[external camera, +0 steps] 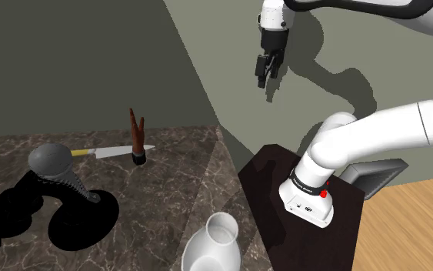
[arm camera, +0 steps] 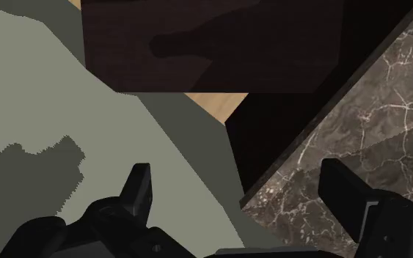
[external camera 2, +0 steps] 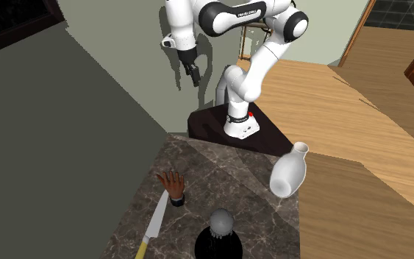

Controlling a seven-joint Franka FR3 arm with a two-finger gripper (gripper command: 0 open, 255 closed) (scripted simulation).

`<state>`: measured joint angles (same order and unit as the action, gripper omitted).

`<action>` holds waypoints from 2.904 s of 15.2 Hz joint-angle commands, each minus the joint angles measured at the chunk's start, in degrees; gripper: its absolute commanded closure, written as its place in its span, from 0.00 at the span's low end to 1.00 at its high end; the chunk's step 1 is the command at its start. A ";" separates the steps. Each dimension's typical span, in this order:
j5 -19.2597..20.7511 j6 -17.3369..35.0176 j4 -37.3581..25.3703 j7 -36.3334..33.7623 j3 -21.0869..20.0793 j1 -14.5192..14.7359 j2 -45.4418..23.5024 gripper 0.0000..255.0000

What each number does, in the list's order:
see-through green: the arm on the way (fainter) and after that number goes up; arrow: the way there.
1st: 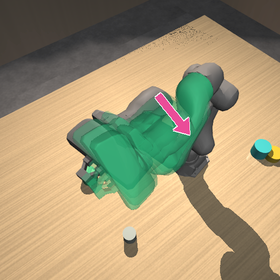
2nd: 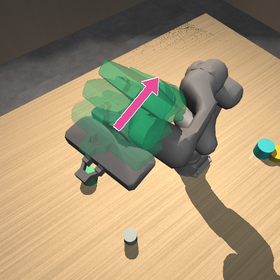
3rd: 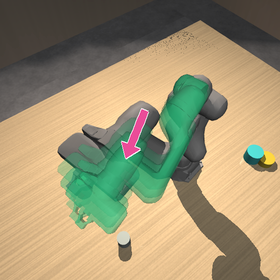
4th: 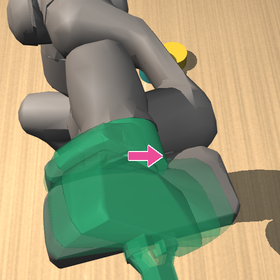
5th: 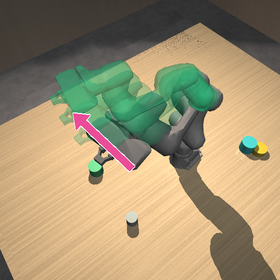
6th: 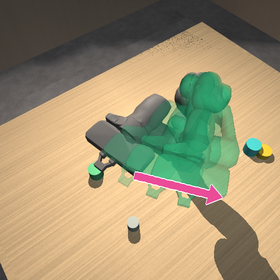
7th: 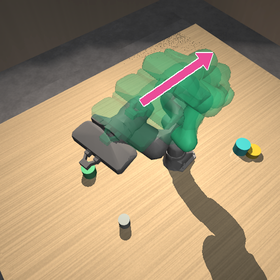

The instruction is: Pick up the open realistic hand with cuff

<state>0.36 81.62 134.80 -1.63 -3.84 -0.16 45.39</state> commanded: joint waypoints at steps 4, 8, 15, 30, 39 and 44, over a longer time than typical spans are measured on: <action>-4.67 1.85 0.82 -7.74 -3.75 -0.21 -0.88 0.00; -10.52 5.19 0.85 -17.81 -8.81 -0.59 -3.35 0.00; -18.51 12.93 -2.09 -34.74 -17.60 -1.98 -10.99 0.00; -16.77 31.91 -20.00 -72.15 -34.41 -7.56 -39.29 0.00; -7.68 38.68 -28.39 -87.27 -36.07 -5.81 -53.22 0.00; -7.11 42.01 -25.97 -87.20 -35.96 -5.56 -54.34 0.00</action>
<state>-6.93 123.16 108.62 -88.76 -39.82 -5.80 -8.68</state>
